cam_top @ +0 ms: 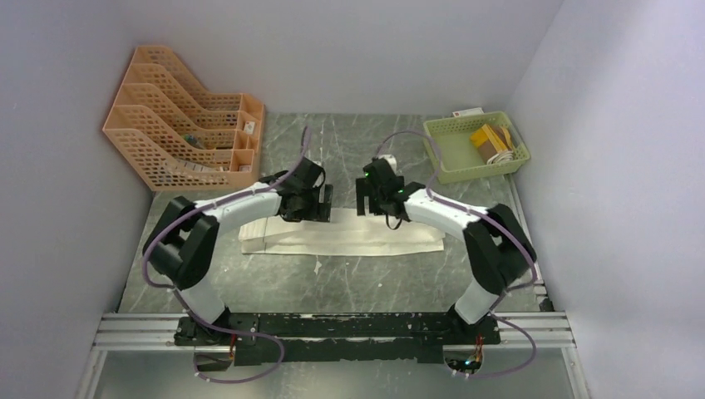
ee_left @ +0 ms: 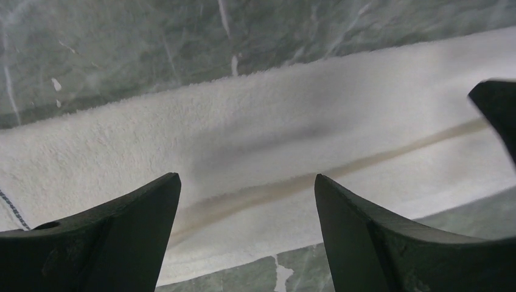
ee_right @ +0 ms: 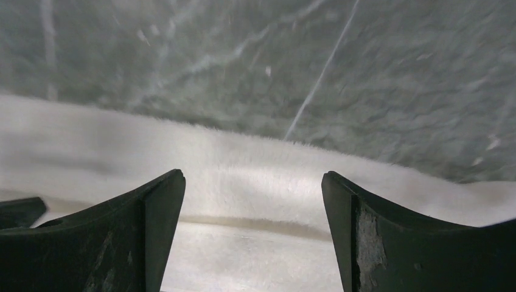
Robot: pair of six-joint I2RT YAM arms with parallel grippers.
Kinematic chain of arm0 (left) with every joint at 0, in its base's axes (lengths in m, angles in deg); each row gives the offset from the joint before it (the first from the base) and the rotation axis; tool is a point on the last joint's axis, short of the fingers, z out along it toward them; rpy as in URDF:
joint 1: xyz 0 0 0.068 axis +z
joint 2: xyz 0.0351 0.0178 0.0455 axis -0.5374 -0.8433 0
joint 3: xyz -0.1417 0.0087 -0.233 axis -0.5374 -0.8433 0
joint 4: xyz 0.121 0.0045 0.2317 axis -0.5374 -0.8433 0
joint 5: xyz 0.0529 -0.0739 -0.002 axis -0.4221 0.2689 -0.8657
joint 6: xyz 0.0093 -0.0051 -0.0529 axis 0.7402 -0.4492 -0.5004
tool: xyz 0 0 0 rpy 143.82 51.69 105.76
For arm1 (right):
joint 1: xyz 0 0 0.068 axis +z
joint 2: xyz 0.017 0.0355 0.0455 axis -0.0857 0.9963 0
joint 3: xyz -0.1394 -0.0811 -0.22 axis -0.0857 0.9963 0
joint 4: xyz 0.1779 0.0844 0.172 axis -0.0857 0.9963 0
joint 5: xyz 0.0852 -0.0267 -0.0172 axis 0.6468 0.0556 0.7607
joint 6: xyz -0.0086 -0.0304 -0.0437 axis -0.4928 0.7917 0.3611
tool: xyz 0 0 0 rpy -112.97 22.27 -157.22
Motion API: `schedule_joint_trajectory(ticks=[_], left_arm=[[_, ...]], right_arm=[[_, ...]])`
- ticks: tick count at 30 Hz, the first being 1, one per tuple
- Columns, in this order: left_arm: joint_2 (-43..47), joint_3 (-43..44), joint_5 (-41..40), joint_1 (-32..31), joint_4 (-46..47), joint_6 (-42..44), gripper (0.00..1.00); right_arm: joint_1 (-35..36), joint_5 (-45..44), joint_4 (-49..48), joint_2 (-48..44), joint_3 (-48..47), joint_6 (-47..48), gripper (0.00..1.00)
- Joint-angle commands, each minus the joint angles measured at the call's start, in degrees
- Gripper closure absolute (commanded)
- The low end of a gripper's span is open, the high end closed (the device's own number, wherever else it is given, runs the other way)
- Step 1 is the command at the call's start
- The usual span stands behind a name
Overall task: Roll the towels
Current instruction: Fold the towel at the center of the board.
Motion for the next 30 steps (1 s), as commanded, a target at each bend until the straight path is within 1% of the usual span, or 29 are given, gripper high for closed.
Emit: schedule_joint_trajectory(ticks=[1,3,6,11,16,21,24,27,30], left_arm=[[-3.4,1.7,-5.6,-2.1,-5.1,-0.7,0.08],[-4.7,1.6,-7.4,-3.4,-5.8,-1.4,0.08],[-5.4,1.4,-10.5,-6.1,-7.4,-2.4,0.08],[-4.4,-0.2,-12.2,-10.2,-8.1,-5.2,0.08],[-2.5,-1.8,-14.5,-13.7,-9.9,-8.9,0.08],[1.5,-4.0,-15.8,-15.2,-12.4,-12.1,0.07],[6.1,-5.5,-15.9,-15.5,-13.9,-13.6,0.07],[11.0,-8.0,-13.7,-15.5,-13.7,-15.2,0.07],[15.5,-12.4,-11.0,-15.5,-12.7,-16.9,0.07]], right_arm=[[4.0,-1.4,5.3,6.0,-0.8,1.6,0.16],[6.1,-2.8,5.9,7.7,-0.5,1.0,0.16],[9.5,-4.9,6.8,7.7,0.4,-0.5,0.17],[13.9,-8.1,8.9,5.6,2.8,-3.0,0.16],[16.8,-10.3,12.0,2.0,4.3,-5.0,0.16],[18.8,-9.1,14.3,-2.2,6.6,-7.4,0.16],[19.5,-7.4,15.0,-5.4,8.0,-8.7,0.16],[19.6,-2.8,13.8,-9.5,10.1,-9.7,0.16],[19.6,2.2,12.2,-13.8,12.3,-11.1,0.16]])
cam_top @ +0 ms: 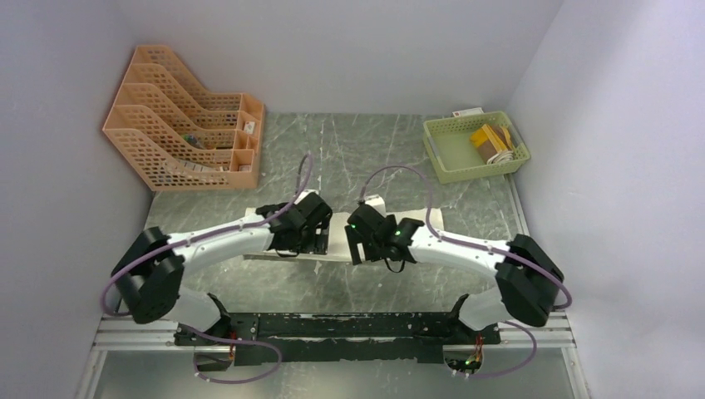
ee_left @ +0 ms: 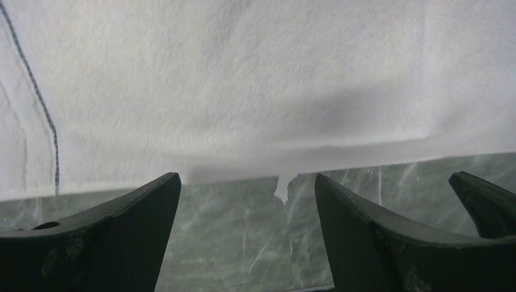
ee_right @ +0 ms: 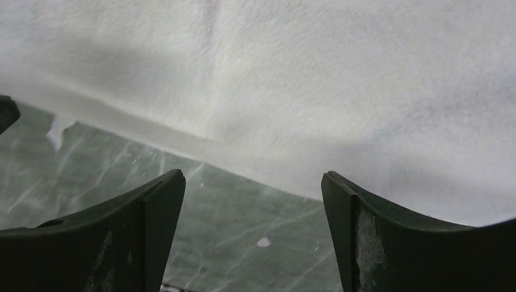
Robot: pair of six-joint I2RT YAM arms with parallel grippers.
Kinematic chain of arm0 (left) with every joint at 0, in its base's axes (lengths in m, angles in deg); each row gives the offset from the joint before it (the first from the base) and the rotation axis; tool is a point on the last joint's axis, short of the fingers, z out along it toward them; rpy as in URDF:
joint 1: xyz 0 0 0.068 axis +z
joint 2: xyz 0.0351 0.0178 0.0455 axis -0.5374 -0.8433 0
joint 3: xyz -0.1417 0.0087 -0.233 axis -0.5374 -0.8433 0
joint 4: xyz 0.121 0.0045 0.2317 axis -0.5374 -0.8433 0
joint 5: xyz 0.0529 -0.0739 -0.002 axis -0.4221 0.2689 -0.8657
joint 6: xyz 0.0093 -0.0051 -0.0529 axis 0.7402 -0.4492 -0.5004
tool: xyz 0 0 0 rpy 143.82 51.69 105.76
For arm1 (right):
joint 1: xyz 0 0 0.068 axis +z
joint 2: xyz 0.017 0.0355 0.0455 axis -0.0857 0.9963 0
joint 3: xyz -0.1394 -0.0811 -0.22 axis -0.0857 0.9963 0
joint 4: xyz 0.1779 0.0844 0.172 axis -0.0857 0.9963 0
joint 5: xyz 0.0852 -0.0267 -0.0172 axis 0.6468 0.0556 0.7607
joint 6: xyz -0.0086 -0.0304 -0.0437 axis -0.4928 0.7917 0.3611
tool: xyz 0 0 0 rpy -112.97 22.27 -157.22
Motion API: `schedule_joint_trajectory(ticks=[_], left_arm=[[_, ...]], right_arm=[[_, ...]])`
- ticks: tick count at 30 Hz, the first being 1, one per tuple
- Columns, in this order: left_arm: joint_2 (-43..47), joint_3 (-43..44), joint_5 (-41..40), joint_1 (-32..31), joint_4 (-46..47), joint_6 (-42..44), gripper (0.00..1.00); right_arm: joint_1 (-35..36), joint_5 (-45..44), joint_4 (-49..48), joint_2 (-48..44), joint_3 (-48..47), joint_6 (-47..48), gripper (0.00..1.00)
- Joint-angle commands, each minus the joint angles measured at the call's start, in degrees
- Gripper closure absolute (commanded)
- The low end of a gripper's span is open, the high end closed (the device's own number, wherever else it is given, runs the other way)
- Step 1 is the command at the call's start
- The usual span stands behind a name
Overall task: Roll the towels
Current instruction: Fold the towel at the center of the board.
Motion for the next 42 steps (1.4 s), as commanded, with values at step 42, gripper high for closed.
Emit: schedule_joint_trajectory(ticks=[42], left_arm=[[6.1,-47.7,18.3,44.5,83.1,-12.9,0.02]], right_arm=[[-71.4,54.6,-90.1,17.6,34.2,-28.1,0.11]])
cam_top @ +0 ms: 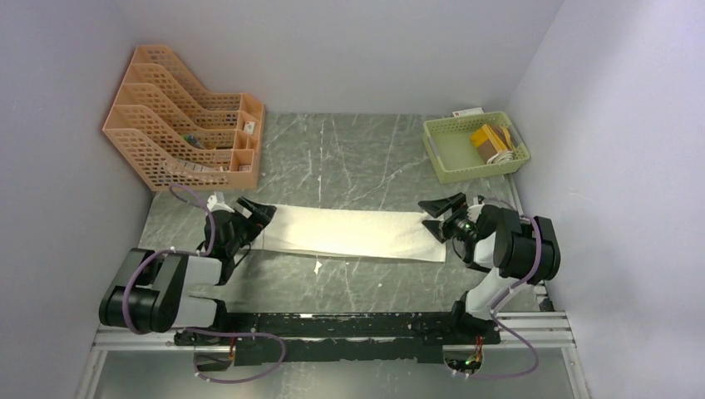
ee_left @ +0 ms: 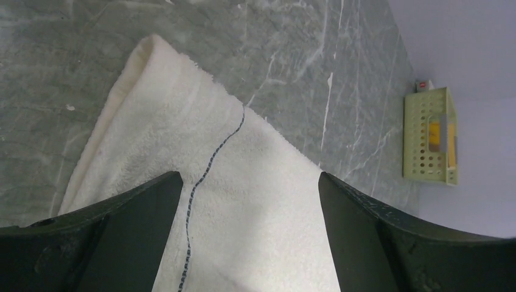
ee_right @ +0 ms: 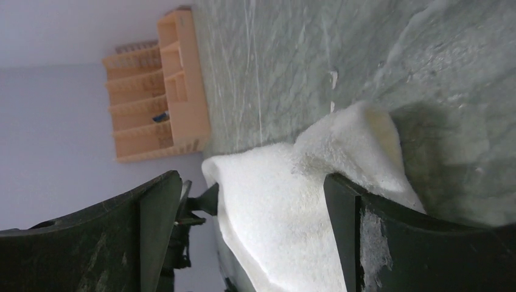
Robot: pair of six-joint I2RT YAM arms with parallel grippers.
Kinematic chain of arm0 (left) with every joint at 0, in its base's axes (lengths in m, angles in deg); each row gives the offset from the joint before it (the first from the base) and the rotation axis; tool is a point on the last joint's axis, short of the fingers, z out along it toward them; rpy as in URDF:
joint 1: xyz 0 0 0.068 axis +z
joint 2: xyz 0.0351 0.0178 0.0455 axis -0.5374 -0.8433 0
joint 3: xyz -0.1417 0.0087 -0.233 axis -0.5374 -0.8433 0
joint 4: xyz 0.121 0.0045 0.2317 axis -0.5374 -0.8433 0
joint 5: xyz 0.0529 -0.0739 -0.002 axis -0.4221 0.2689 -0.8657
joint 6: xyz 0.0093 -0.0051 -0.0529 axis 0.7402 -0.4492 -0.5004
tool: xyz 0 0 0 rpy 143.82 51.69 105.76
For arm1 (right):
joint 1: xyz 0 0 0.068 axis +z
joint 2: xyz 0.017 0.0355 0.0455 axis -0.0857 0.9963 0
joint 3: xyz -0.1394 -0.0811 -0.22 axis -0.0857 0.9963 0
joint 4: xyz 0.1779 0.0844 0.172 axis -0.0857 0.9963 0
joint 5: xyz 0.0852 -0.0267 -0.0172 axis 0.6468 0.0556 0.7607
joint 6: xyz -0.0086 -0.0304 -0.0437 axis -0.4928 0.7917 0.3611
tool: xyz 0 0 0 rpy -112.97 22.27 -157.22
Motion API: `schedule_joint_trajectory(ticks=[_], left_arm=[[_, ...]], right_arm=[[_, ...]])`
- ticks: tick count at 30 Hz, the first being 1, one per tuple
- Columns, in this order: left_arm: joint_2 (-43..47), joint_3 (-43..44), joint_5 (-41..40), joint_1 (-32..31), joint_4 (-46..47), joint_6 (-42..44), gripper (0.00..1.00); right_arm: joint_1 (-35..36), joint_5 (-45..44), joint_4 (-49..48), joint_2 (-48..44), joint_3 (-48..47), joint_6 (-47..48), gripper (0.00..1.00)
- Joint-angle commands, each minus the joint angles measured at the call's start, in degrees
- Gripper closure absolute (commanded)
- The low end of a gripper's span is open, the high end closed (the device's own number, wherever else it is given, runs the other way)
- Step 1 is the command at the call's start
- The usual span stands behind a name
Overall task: Roll the towels
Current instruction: Fold the towel at the center of the board.
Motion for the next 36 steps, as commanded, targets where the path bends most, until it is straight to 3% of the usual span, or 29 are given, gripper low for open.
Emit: schedule_joint_trajectory(ticks=[1,5,9,15,18,23,27,32,36], left_arm=[[-1.8,-2.6,-2.5,2.0,1.3,-1.9,0.02],[4.5,-2.4,-6.4,2.0,-8.5,-1.3,0.02],[13.2,0.0,-10.7,2.0,-20.1,1.4,0.02],[18.1,7.9,-14.6,2.1,-32.6,7.5,0.01],[16.9,11.9,-12.6,2.3,-34.5,10.1,0.01],[14.4,19.8,-5.3,2.3,-39.1,15.2,0.02],[10.8,24.7,-3.8,2.3,-47.7,19.3,0.01],[13.5,18.7,-5.6,4.1,-43.9,17.0,0.01],[13.1,12.5,9.9,12.7,-34.0,16.7,0.0]], right_arm=[[-1.9,-8.9,-10.2,5.9,0.4,-3.2,0.11],[-2.9,-12.3,-13.8,7.3,-0.6,-5.1,0.12],[-4.3,-15.1,-13.5,0.5,0.2,-2.7,0.13],[-4.4,-19.0,13.4,-24.3,-5.4,20.3,0.11],[-4.3,-23.6,22.1,-30.9,-7.1,25.1,0.07],[-4.6,-27.7,24.6,-27.6,-4.8,24.1,0.04],[-5.2,-23.1,23.4,-26.0,-3.5,23.3,0.03],[-5.2,-16.9,22.0,-26.3,-3.4,20.9,0.06],[-4.1,-11.7,17.2,-28.8,0.6,15.2,0.06]])
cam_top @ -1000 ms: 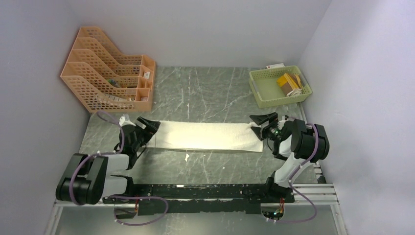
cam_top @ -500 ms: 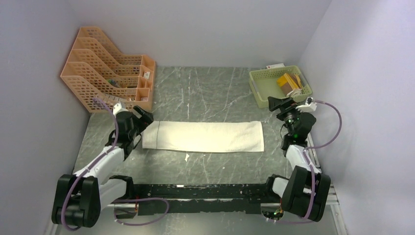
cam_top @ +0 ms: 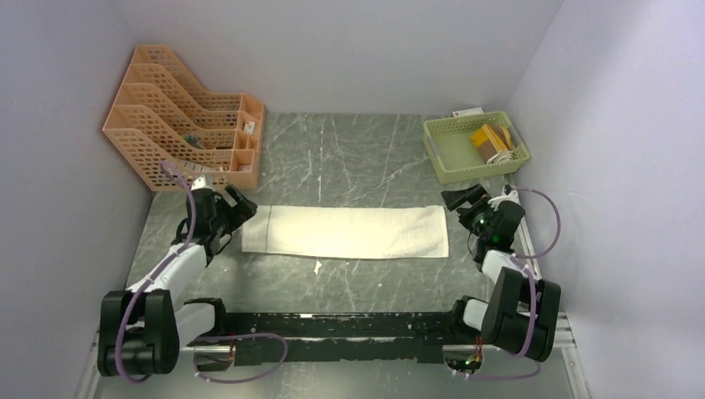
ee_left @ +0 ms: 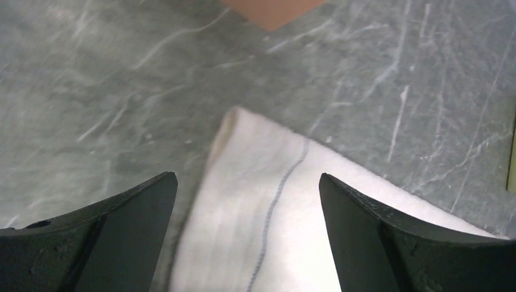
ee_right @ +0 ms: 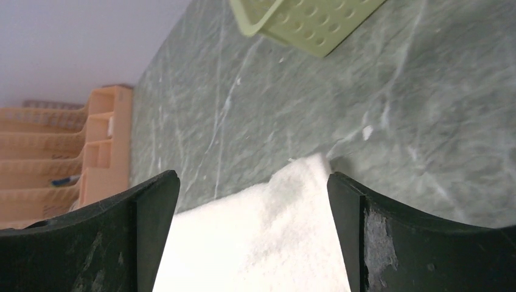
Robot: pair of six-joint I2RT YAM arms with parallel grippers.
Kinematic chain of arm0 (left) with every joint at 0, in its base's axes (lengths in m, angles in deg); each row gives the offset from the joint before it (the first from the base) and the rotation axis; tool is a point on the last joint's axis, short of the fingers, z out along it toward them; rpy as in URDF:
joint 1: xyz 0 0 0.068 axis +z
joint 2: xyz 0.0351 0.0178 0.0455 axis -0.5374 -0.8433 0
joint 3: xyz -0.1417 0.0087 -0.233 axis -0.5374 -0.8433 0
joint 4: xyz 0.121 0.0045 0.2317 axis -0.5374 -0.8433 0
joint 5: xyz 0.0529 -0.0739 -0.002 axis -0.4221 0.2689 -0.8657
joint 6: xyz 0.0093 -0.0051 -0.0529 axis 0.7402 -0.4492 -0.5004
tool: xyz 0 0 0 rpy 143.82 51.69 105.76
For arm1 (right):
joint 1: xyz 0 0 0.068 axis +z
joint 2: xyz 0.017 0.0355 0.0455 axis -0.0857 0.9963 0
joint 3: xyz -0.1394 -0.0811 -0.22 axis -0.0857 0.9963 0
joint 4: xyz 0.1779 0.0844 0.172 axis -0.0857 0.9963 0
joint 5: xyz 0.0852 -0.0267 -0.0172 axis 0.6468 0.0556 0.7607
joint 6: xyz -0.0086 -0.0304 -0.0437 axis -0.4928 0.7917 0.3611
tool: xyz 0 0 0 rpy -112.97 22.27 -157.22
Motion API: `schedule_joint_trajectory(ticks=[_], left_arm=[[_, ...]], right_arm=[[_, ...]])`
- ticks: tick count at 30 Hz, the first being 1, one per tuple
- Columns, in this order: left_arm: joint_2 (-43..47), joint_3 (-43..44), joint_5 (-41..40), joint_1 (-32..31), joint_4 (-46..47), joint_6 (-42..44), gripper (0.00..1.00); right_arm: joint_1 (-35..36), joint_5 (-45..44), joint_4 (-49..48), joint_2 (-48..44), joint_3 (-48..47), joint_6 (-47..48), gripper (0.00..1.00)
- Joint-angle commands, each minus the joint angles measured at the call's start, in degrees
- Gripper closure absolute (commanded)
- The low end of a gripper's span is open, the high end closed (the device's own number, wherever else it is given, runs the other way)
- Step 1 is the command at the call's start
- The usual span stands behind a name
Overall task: Roll the towels
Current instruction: Fold the towel at the center of the board.
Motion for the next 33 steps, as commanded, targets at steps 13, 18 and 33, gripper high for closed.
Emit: schedule_joint_trajectory(ticks=[13,18,33], left_arm=[[-18.9,15.9,42.1,10.5,-13.9,10.6,0.06],[-21.1,28.0,35.2,10.8,-36.2,28.3,0.01],[-34.4,26.8,35.5,15.5,-32.9,37.0,0.08]], right_arm=[[4.8,12.3,0.3,-12.6,3.7,-0.8,0.04],[9.1,13.2,-4.4,-14.4,7.3,-3.0,0.03],[18.8,19.2,-1.9,-19.2,6.9,0.5,0.0]])
